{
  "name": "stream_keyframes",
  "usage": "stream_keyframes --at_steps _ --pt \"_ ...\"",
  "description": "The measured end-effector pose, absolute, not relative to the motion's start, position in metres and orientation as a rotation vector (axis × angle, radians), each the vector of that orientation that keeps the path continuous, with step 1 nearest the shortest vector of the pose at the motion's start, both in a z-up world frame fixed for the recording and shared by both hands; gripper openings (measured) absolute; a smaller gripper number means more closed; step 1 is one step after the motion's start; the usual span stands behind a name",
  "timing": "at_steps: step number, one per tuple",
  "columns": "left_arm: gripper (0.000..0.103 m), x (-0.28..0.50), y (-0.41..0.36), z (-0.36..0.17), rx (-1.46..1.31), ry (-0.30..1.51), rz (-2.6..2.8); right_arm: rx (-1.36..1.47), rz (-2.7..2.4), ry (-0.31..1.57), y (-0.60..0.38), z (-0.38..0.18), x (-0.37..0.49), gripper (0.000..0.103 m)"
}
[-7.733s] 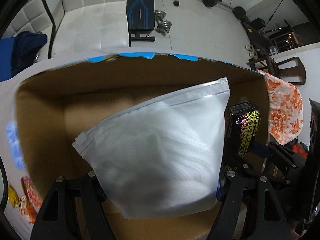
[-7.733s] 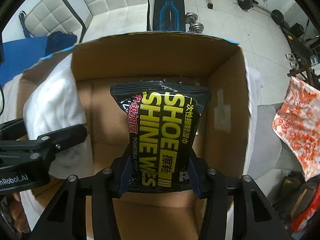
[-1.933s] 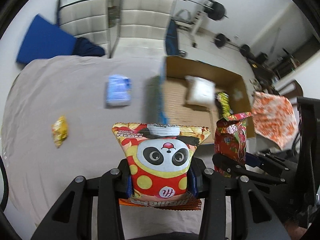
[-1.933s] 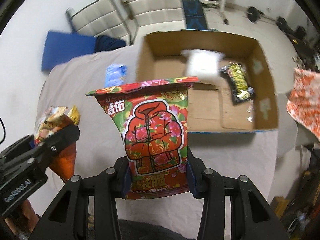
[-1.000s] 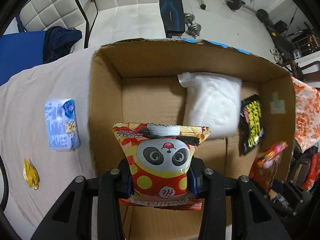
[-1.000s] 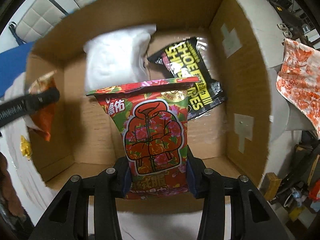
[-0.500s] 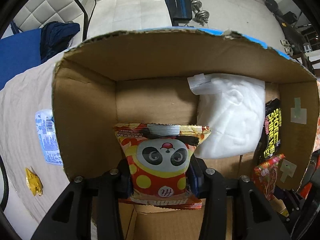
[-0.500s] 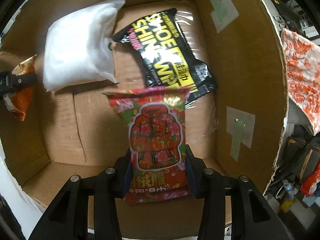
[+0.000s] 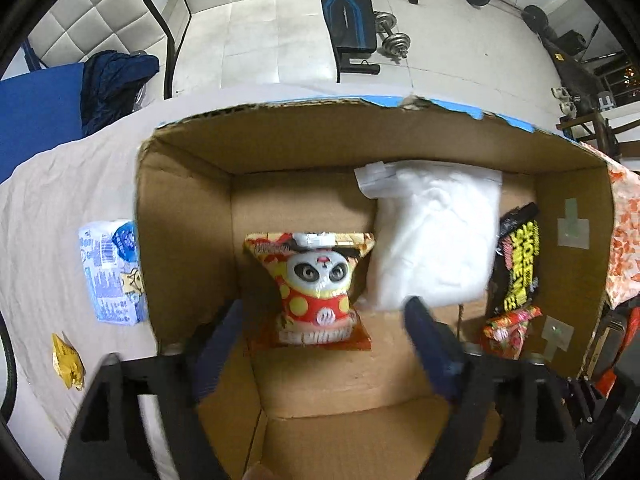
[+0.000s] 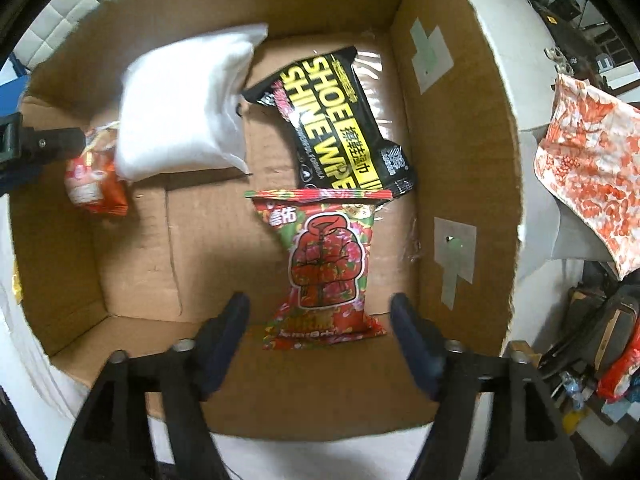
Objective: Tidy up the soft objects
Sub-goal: 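Lower both snack bags into the box and open both tools, then grasp the blue tissue pack with the right tool while the left tool grasps the yellow snack bag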
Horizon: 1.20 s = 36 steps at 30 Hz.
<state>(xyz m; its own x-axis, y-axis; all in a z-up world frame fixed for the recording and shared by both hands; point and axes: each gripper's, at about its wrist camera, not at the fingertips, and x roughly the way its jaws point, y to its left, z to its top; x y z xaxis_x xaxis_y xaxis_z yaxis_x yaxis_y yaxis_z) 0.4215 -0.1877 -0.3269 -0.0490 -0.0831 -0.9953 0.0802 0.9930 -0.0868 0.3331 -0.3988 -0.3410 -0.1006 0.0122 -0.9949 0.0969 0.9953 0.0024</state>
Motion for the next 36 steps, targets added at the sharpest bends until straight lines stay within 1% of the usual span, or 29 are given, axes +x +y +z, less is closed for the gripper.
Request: stream_keyframes --at_steps 1,2,3,11,17,26,36 --pt "0.094 0.420 -0.187 -0.324 -0.008 1.609 -0.135 0.090 -0.067 1.661 -0.397 -0.337 0.331 0.092" --pt "0.094 0.416 -0.185 -0.320 -0.015 1.602 -0.134 0.094 -0.064 1.653 -0.396 -0.334 0.330 0.097" --pt "0.094 0.413 -0.183 -0.318 -0.024 1.598 -0.133 0.096 -0.064 1.643 -0.395 -0.330 0.329 0.097" --pt "0.094 0.367 -0.177 -0.298 -0.067 1.563 -0.158 0.115 -0.068 1.550 -0.387 -0.295 0.311 0.097" --pt "0.094 0.328 -0.178 -0.273 -0.042 1.472 -0.157 0.108 -0.069 1.477 -0.395 -0.266 0.288 0.097" --pt "0.094 0.277 -0.170 -0.216 -0.019 1.310 -0.167 0.085 -0.050 1.354 -0.387 -0.209 0.244 0.097" --pt "0.094 0.227 -0.160 -0.162 -0.044 1.230 -0.210 0.097 -0.040 1.268 -0.380 -0.157 0.194 0.097"
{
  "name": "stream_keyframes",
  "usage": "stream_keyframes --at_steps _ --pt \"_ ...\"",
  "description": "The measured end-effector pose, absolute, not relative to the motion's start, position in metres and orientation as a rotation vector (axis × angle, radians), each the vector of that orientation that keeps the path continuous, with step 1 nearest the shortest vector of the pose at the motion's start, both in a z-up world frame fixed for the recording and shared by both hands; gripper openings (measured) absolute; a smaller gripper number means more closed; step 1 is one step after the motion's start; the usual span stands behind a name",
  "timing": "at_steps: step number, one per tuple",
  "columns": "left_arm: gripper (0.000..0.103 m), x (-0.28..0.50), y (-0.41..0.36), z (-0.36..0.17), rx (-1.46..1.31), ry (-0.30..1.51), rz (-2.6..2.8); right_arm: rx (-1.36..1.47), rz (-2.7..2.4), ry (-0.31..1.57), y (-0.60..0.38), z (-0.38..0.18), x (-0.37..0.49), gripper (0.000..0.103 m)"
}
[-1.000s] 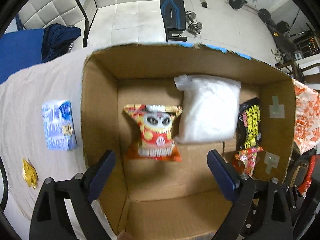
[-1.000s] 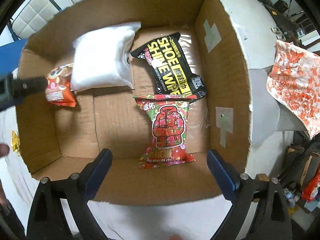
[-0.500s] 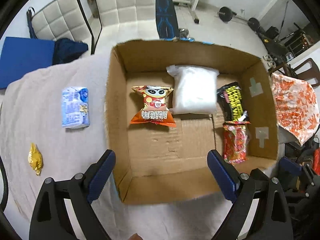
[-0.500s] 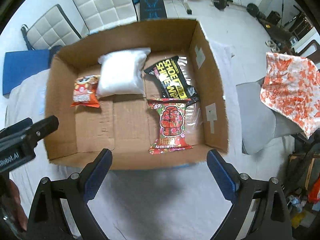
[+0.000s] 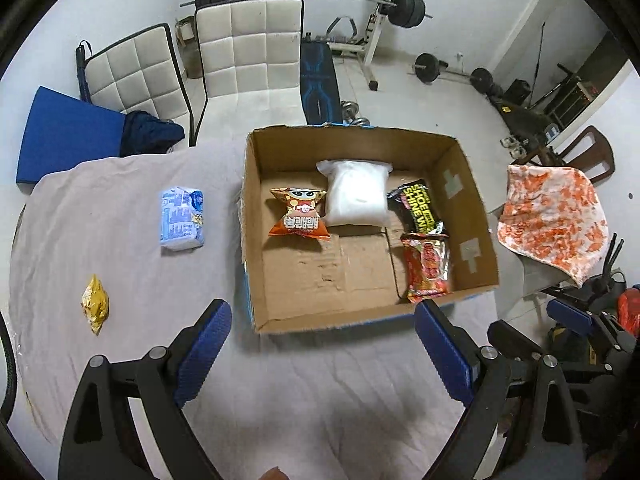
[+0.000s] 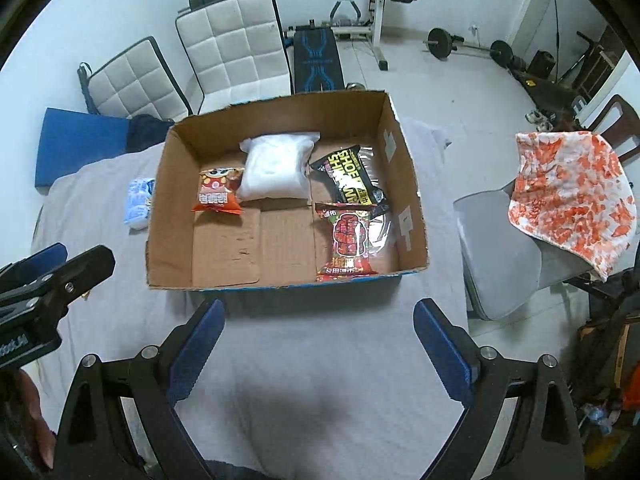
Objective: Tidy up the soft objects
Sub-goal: 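Grasp the blue tissue pack with the right tool while the left tool grasps the yellow snack bag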
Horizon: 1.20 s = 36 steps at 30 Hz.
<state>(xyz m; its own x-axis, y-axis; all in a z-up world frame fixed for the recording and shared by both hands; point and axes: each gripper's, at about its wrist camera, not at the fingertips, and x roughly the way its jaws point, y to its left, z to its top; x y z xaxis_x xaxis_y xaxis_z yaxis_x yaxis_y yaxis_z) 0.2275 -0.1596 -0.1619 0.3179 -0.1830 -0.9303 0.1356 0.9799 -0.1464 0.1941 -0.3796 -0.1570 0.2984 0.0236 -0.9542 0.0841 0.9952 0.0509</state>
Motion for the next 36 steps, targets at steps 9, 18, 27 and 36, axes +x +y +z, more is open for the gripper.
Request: stream_keyframes --at_steps 9,18,27,36 --pt "0.094 0.209 -0.146 -0.139 -0.080 1.200 -0.237 0.114 -0.040 1.230 -0.363 -0.130 0.181 0.097" --pt "0.094 0.216 -0.083 -0.134 -0.112 1.192 -0.174 0.106 0.068 1.235 -0.293 -0.125 0.206 0.097" --pt "0.094 0.235 0.046 -0.143 -0.202 1.197 0.038 0.048 0.267 1.291 -0.156 -0.152 0.272 0.097" --pt "0.094 0.260 0.146 -0.201 -0.245 1.305 0.231 0.035 0.281 1.453 -0.063 -0.241 0.359 0.097"
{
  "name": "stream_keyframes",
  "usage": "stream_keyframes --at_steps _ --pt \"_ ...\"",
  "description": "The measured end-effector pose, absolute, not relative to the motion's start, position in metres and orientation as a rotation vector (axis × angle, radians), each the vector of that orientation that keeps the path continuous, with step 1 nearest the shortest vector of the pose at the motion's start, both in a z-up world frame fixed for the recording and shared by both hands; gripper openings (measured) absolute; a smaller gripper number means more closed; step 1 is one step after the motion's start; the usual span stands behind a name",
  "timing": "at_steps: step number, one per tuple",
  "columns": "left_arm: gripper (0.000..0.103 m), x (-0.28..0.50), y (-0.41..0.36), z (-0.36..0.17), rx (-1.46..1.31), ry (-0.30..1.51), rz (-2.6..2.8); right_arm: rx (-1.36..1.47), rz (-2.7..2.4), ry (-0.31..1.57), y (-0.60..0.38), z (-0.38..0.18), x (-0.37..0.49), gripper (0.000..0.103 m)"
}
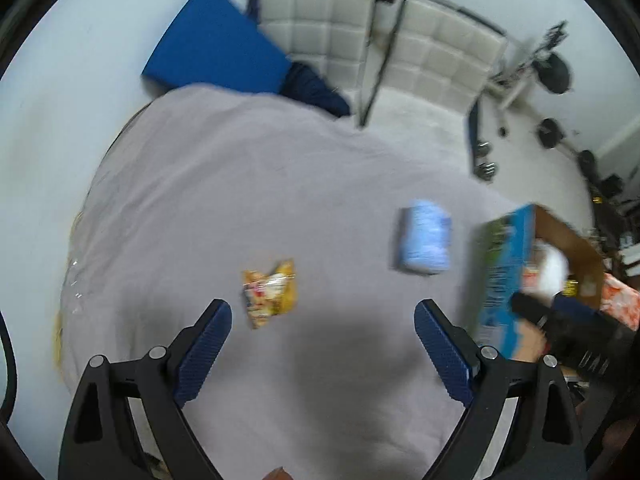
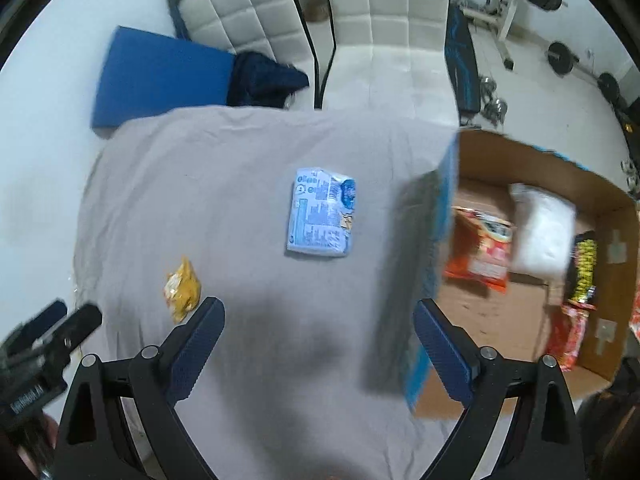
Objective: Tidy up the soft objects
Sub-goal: 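Grasp the blue tissue pack with the right tool while the left tool grasps the yellow snack bag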
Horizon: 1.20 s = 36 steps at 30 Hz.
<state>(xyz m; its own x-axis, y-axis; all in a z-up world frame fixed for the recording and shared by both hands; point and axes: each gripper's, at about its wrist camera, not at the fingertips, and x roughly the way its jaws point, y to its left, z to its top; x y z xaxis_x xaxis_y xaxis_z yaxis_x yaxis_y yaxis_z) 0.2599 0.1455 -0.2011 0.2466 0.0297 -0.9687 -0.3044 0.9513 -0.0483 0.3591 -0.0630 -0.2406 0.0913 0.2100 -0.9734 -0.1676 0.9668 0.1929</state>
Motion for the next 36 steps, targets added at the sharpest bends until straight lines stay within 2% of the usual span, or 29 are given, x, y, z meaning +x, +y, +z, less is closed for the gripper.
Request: stream_keyframes --at_steps 7,15,26,29,31,33,35,36 --pt "0.094 0.270 0.198 -0.284 -0.358 1.449 0.285 -0.029 0.221 1.558 -0.033 -0.309 0.402 0.097" --pt "0.094 0.281 0.218 -0.377 -0.494 1.621 0.270 -0.082 0.176 1.651 -0.011 -0.377 0.430 0.097" --pt "0.093 0.281 0.218 -0.429 -0.549 1.701 0.270 -0.065 0.145 1.703 -0.001 -0.414 0.447 0.097" --pt "0.088 0.282 0.216 -0.428 -0.525 1.676 0.287 -0.060 0.142 1.714 -0.001 -0.419 0.451 0.097" --pt "0.078 0.281 0.213 -0.426 -0.516 1.667 0.302 -0.052 0.142 1.718 -0.001 -0.422 0.451 0.097" --pt "0.067 0.281 0.212 -0.422 -0.502 1.649 0.316 -0.048 0.137 1.728 -0.001 -0.425 0.452 0.095" --pt "0.063 0.296 0.212 -0.419 -0.483 1.645 0.319 -0.044 0.135 1.739 -0.002 -0.428 0.450 0.087" --pt "0.061 0.296 0.211 -0.417 -0.482 1.641 0.319 -0.054 0.126 1.740 0.002 -0.431 0.455 0.086"
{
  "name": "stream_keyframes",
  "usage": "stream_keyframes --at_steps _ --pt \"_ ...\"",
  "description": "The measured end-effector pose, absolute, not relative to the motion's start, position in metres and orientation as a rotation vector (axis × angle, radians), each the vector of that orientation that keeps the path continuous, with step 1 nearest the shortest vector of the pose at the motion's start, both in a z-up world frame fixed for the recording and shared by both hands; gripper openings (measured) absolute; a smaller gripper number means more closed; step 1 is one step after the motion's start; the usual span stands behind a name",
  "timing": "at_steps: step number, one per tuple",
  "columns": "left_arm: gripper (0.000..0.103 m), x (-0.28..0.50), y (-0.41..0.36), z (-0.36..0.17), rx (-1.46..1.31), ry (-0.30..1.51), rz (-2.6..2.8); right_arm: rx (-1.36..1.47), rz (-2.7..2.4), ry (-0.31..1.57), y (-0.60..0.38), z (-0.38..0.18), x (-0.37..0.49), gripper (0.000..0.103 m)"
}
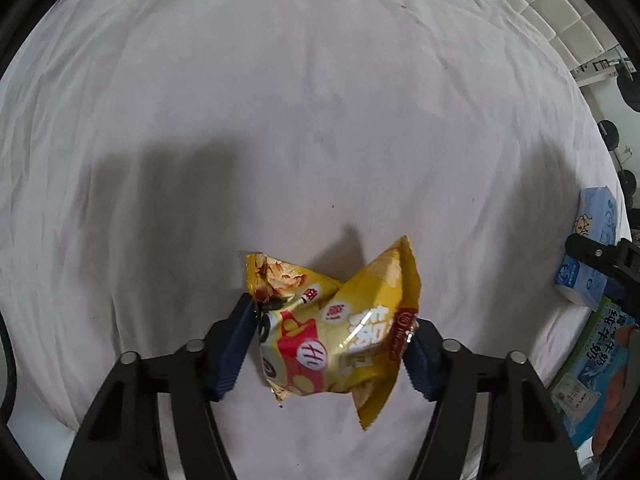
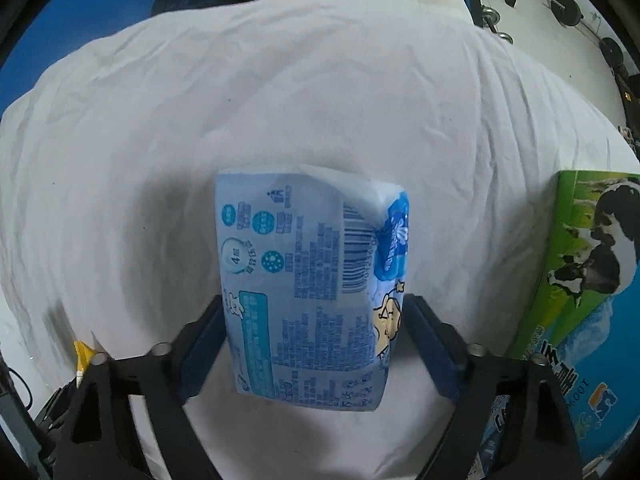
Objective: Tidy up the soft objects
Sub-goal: 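Grasp the blue tissue pack with the right tool while the left tool grasps the yellow snack bag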
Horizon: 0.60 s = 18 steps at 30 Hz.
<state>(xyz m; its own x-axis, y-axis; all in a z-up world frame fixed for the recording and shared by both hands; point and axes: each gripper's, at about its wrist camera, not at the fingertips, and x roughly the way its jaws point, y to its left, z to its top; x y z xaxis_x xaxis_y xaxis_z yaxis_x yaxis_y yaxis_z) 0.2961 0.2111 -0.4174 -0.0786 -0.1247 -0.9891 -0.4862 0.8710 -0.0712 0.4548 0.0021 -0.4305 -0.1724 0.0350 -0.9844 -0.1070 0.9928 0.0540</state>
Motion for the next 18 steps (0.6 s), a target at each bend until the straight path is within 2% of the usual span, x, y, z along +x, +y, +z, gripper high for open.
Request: stream_keyframes --at_steps 3,4,7,11,18 --pt "0.057 0.294 0.208 -0.414 -0.483 1.623 0.320 -0.082 0.112 1.723 0.005 -0.427 0.454 0.072" --pt "0.056 0.293 0.207 -0.412 -0.484 1.616 0.321 -0.090 0.113 1.715 0.006 -0.425 0.454 0.060" --pt "0.054 0.292 0.207 -0.404 -0.494 1.598 0.327 -0.106 0.117 1.707 0.008 -0.419 0.452 0.048" --pt "0.051 0.292 0.201 -0.393 -0.482 1.576 0.327 -0.135 0.130 1.688 0.008 -0.407 0.443 0.044" --pt "0.047 0.289 0.188 -0.355 -0.460 1.509 0.309 -0.143 0.205 1.639 0.004 -0.376 0.422 0.042"
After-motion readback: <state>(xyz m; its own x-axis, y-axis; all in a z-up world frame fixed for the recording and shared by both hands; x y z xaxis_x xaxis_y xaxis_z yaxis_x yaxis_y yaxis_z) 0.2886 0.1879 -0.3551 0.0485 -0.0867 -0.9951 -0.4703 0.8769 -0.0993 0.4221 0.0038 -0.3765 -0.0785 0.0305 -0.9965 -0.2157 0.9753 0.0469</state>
